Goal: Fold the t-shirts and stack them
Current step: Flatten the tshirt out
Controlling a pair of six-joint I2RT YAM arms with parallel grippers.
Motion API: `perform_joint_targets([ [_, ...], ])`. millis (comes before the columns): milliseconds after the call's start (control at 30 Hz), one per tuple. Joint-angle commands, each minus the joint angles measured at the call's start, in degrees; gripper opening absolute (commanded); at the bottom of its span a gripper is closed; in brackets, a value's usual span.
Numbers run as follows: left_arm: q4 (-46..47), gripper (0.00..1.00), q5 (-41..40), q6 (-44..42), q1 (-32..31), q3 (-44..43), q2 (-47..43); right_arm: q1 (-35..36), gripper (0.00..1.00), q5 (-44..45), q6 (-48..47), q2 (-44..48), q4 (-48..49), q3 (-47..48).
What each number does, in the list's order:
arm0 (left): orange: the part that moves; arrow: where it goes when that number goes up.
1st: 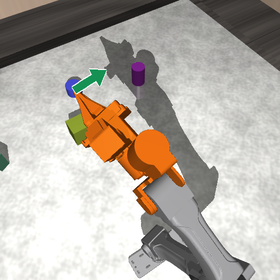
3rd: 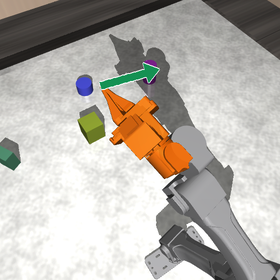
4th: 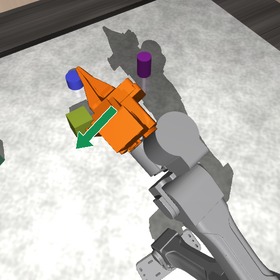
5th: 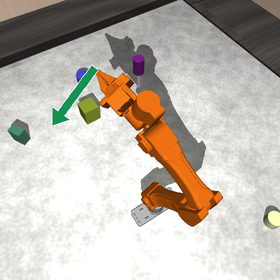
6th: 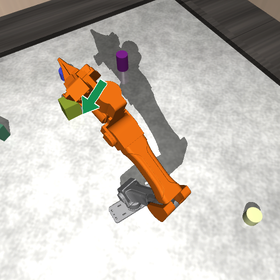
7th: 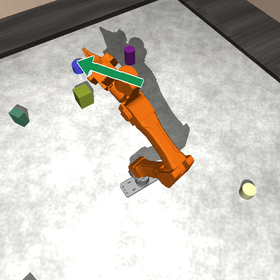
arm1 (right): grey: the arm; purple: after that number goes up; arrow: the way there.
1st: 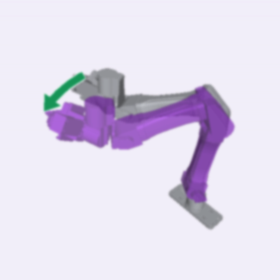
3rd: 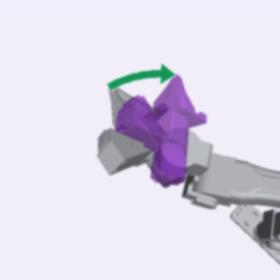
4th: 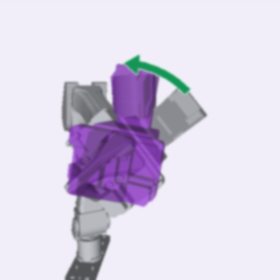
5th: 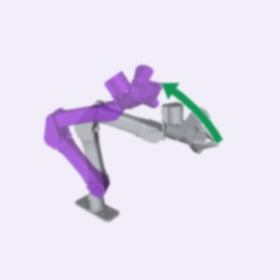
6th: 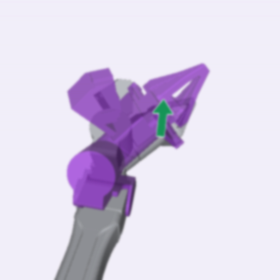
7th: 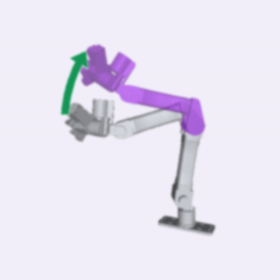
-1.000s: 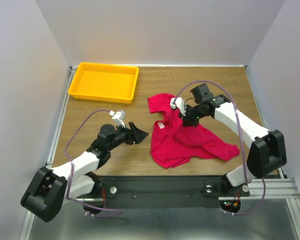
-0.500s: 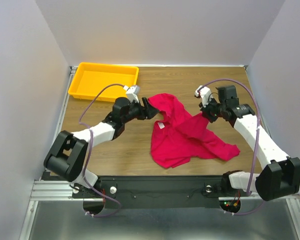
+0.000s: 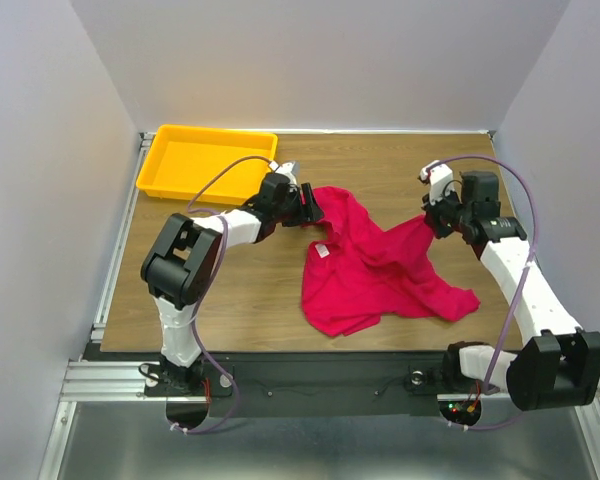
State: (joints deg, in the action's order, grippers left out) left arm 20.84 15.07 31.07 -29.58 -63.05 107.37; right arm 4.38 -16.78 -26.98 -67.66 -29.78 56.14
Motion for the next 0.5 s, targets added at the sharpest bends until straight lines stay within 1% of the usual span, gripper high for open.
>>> perform_joint_targets([
  [0, -3.79, 0.69, -6.62, -0.57, -0.12, -5.06, 1.43, -2.36, 0.01, 1.39, 2.72, 2.88, 5.61, -0.41],
  [167, -5.28, 0.69, -9.18, -0.75, 0.23, -9.63, 4.42, -3.76, 0.01, 2.62, 3.69, 3.58, 6.75, -0.68],
  [267, -6.42, 0.69, -9.36, -1.71, 0.32, -12.18, 6.79, -4.21, 0.01, 3.33, 4.83, 3.67, 7.28, -0.24],
  [300, -6.77, 0.69, -9.27, -1.98, 0.32, -12.71, 7.32, -5.86, 0.01, 4.02, 5.18, 3.67, 7.45, -0.07],
  [467, -7.74, 0.69, -9.97, -2.77, 0.32, -13.86, 8.03, -6.67, 0.01, 6.75, 7.21, 3.76, 9.21, 0.99],
])
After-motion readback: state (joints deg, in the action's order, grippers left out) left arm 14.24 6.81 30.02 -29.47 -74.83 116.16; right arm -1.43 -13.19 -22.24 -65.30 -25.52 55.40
